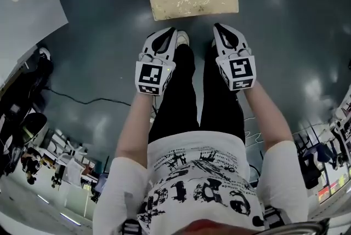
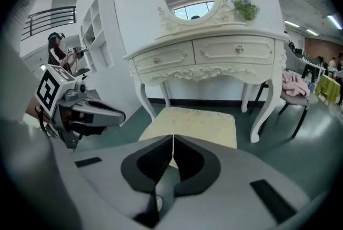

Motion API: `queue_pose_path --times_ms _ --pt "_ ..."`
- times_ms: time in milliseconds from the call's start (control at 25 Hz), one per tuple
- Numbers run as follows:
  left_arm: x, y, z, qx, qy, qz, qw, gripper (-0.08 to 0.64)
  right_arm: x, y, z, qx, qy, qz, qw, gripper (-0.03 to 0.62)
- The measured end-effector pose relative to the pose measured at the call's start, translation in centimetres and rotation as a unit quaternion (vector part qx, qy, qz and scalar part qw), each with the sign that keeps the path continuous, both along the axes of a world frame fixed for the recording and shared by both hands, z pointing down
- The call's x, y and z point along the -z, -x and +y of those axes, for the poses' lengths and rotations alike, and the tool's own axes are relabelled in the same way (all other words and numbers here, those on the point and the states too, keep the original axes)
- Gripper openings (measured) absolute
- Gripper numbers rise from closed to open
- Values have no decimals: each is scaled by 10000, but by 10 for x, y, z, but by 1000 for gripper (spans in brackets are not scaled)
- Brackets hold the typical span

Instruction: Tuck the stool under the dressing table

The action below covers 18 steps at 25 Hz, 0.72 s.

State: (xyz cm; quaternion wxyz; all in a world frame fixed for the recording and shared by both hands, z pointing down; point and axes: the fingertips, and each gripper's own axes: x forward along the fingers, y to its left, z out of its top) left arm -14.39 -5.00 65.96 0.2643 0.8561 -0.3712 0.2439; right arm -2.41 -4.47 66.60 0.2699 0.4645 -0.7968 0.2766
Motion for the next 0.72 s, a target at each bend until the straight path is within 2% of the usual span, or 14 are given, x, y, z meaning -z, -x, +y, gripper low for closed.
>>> queue_pose_path --times_ms 80,200,440,560,720 --pt "-37 5 4 53 49 -119 9999 20 -33 1 6 -60 134 72 9999 18" --pt "-79 7 9 226 234 -60 9995 20 -78 1 15 -156 255 159 9994 18" --pt "-144 -10 22 103 438 -14 9990 20 -147 -15 22 -551 353 366 9972 18" --pt "-166 -17 25 120 497 -42 9987 20 -168 -23 22 -663 383 453 9960 18" --pt "-175 -14 20 394 593 -73 9974 20 -179 -31 16 -767 396 604 9944 18"
